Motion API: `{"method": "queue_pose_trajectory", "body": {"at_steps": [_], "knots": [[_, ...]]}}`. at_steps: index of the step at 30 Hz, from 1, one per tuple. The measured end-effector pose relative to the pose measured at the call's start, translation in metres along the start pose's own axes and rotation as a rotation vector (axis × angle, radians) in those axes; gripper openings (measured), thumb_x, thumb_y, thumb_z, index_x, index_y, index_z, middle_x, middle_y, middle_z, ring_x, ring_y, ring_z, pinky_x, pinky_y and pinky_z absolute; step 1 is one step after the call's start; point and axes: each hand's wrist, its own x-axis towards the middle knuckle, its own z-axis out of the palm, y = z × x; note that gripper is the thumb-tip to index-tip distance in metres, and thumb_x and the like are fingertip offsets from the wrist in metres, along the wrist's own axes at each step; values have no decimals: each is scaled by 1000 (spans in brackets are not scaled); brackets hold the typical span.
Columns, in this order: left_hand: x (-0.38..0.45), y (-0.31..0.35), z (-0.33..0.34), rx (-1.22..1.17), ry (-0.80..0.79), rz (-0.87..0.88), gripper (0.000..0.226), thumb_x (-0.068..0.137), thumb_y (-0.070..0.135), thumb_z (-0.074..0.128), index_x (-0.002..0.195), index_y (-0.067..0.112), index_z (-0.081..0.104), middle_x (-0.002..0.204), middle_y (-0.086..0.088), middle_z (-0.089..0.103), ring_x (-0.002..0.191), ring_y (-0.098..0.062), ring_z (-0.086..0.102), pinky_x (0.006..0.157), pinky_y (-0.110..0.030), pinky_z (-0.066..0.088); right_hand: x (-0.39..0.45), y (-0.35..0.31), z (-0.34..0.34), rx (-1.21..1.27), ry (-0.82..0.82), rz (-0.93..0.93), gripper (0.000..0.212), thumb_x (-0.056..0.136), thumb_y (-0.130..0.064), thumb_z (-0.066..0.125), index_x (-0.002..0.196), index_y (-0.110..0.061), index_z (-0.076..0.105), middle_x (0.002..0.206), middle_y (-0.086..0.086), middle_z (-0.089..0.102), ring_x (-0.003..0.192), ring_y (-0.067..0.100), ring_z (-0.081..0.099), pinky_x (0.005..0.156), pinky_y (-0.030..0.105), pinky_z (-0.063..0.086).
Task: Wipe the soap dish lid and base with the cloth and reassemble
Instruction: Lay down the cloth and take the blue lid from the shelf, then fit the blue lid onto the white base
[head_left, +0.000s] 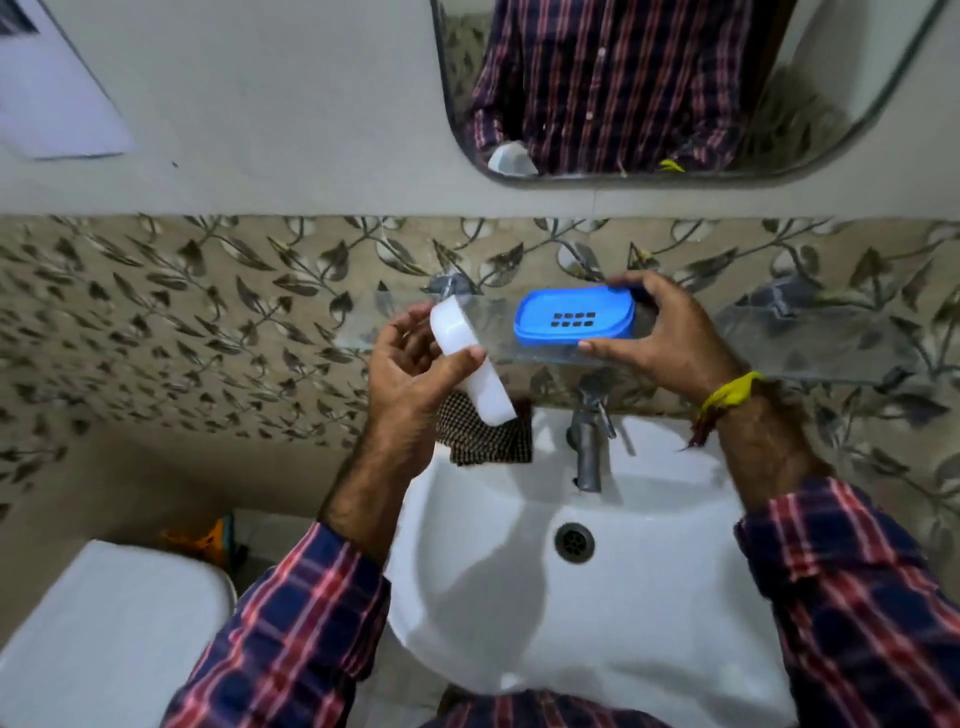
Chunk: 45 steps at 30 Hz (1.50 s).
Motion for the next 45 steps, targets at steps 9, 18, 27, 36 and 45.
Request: {"method": "queue_pose_trajectory", "body": {"at_steps": [9,18,27,36,45], "knots": [[15,20,23,121,-211,-18,51,75,32,68,125,20,68,117,-2,72,104,-21,66,84,-36,55,-53,-44,-4,335,124,34,67,62,-43,84,120,-18,60,109,-5,66,95,6,68,80,20,56],[4,10,45,31,-372,-315,74,83,54,62,142,10,54,147,-21,53,140,-40,45,121,-60,25,-71,-56,35,670,190,188,55,69,-43,82,116,-20,66,103,-7,75,97,7,70,80,18,54],[0,26,67,355,-519,140,39,102,25,51,139,18,58,125,27,67,118,6,60,91,-6,44,-73,-61,29,1047,205,239,41,85,-23,60,125,-16,59,107,7,66,92,16,64,69,26,57],[-11,17,70,419,-627,139,46,101,34,53,146,30,50,141,13,60,129,-7,57,101,-26,51,-77,-57,29,965,221,201,51,86,-27,65,132,-6,56,122,18,66,110,32,66,80,35,57],[-11,14,69,477,-569,121,49,97,44,54,145,32,51,142,14,59,132,-7,55,109,-42,48,-76,-58,33,1043,196,203,57,83,-31,69,132,-5,55,127,25,62,116,38,62,83,38,57]]}}
